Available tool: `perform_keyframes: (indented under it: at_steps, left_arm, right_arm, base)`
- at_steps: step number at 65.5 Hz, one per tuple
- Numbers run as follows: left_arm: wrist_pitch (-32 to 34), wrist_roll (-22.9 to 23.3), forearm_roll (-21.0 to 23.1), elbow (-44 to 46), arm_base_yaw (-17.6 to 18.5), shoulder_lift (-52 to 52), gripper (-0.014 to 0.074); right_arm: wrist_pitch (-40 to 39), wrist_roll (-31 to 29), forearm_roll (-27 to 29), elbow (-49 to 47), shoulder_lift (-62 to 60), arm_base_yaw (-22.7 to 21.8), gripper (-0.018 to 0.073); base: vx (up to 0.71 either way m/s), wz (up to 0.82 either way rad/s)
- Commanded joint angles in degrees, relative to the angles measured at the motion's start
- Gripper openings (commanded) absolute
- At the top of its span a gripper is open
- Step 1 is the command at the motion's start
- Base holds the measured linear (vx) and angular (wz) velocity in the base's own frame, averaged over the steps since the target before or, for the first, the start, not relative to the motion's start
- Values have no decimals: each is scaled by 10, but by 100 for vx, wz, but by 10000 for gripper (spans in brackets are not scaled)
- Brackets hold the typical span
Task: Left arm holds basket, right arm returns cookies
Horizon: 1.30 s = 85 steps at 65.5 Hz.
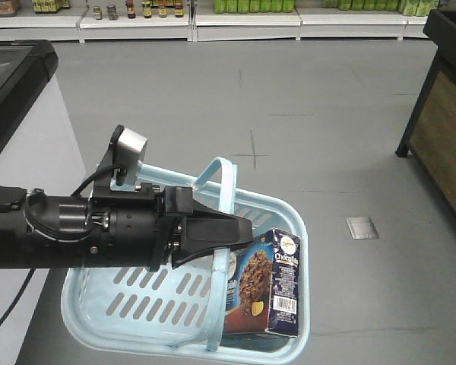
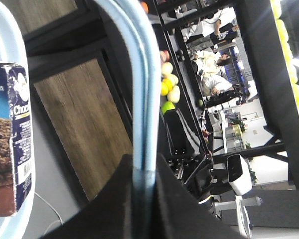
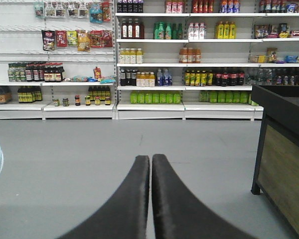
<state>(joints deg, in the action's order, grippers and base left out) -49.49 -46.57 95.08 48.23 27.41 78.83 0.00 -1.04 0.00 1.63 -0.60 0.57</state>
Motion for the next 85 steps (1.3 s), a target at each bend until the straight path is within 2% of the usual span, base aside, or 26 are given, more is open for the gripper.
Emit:
perform_keyframes:
  at_steps: [1,85]
  left_arm:
    - [-29,-6,67,23,2,-18,-6]
    - [-24,-6,64,23,2,-17,-6]
  right_arm:
    - [-41,-5,0,2,-7,0,-6]
    - [-40,-5,0,1,-4,0,-6]
  base:
    - [51,2]
    - [56,2]
